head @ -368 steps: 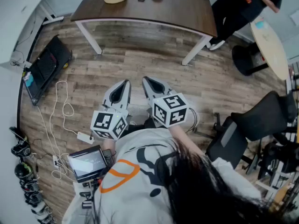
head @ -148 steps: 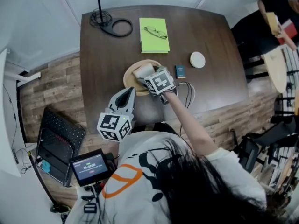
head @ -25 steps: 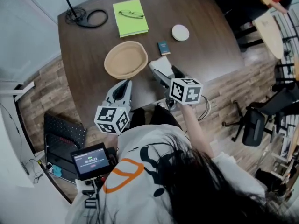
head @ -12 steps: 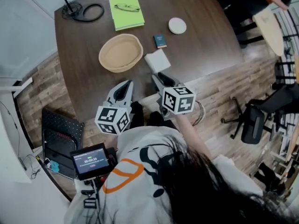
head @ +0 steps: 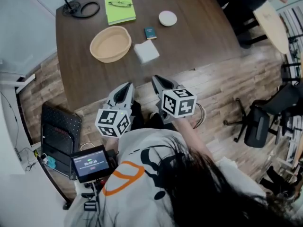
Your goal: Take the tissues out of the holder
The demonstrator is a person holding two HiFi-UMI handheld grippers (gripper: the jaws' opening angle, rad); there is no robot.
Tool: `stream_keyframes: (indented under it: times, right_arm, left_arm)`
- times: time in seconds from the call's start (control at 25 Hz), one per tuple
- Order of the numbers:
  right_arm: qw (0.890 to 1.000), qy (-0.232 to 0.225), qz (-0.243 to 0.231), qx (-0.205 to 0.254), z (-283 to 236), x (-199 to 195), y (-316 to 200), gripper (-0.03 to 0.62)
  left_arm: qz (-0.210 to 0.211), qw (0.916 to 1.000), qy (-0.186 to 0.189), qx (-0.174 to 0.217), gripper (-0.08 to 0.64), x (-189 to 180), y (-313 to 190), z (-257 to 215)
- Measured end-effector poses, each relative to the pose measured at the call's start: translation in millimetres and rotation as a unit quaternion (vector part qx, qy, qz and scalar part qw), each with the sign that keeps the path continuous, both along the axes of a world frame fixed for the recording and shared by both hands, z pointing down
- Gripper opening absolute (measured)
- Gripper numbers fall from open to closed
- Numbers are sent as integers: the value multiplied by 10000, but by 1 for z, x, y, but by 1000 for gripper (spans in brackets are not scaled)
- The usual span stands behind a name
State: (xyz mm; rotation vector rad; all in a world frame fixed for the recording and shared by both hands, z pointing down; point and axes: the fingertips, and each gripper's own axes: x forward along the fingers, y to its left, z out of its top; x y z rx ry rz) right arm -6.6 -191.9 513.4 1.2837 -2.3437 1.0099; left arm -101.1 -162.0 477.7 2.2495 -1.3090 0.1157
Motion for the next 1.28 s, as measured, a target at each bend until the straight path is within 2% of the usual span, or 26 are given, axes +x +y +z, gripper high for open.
stream_keyframes:
  times: [0.32, 0.48, 0.72, 0.92, 1.04, 1.28]
  right_arm:
    - [9988, -101, -460, 95, -7, 30, 64, 34]
    - [9978, -246, -601, 115, -7, 37, 87, 34]
    - [9948, -298, -943, 239, -21, -2, 142, 34]
    - [9930, -354, -1097, 244, -18, -14, 150, 34]
    - [9935, -313, -1057, 294, -23, -26, 156, 34]
    - [9951, -288, -899, 303, -18, -22, 165, 34]
  left_arm:
    - [-174, 9998, -135, 6, -2, 48, 65, 0]
    - [-246, 9993, -277, -32, -2, 60, 93, 1]
    - [-491, 9980, -391, 66, -2, 28, 151, -19]
    - [-695, 9965, -467, 33, -2, 12, 158, -16]
    - [-648, 9969, -439, 70, -2, 1, 168, -21]
    - [-352, 9984, -430, 63, -2, 14, 179, -18]
